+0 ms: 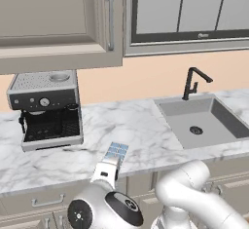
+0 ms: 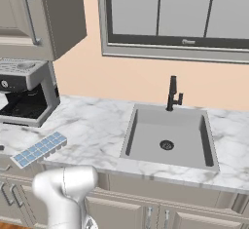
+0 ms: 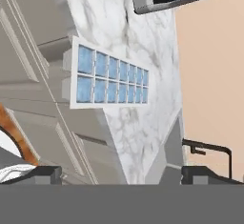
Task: The ice cube tray has been filled with water. Take the tray and place it in the freezer to make ice. Close the freezer door after placing the tray.
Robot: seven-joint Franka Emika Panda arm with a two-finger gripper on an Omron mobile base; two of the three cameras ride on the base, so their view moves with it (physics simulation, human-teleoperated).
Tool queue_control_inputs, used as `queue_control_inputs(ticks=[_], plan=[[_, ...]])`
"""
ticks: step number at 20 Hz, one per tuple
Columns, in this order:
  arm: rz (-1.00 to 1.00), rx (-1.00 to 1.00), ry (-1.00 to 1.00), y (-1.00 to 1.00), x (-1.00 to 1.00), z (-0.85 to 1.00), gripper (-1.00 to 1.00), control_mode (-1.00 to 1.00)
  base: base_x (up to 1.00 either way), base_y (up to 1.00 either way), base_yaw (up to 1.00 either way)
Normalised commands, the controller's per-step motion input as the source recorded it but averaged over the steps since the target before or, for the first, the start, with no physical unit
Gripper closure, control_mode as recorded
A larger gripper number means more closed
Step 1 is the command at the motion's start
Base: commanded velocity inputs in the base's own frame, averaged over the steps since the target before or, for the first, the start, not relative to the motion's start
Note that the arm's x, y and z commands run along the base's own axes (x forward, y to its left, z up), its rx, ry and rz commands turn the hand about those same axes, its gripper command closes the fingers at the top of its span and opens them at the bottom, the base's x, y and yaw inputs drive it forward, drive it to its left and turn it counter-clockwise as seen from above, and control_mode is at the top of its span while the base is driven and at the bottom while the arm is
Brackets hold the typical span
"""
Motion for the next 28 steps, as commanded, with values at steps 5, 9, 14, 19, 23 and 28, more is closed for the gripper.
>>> queue_control_inputs(ticks=[5,9,14,19,23,28], plan=[[0.0,-0.14,-0.12,0.0,0.0,-0.36,-1.0,-1.0,0.0,0.0,0.0],[-0.01,-0.14,-0.14,0.07,0.0,-0.29,-1.0,-1.0,0.0,0.0,0.0],[0.0,-0.11,-0.14,0.11,0.0,-0.22,-1.0,-1.0,0.0,0.0,0.0],[0.0,-0.05,-0.16,0.18,0.01,-0.1,-1.0,-1.0,0.0,0.0,0.0],[0.0,-0.02,-0.17,0.15,0.04,-0.01,-1.0,-1.0,0.0,0.0,0.0],[0.0,0.0,-0.09,0.09,0.02,0.0,-1.0,-1.0,0.0,0.0,0.0]])
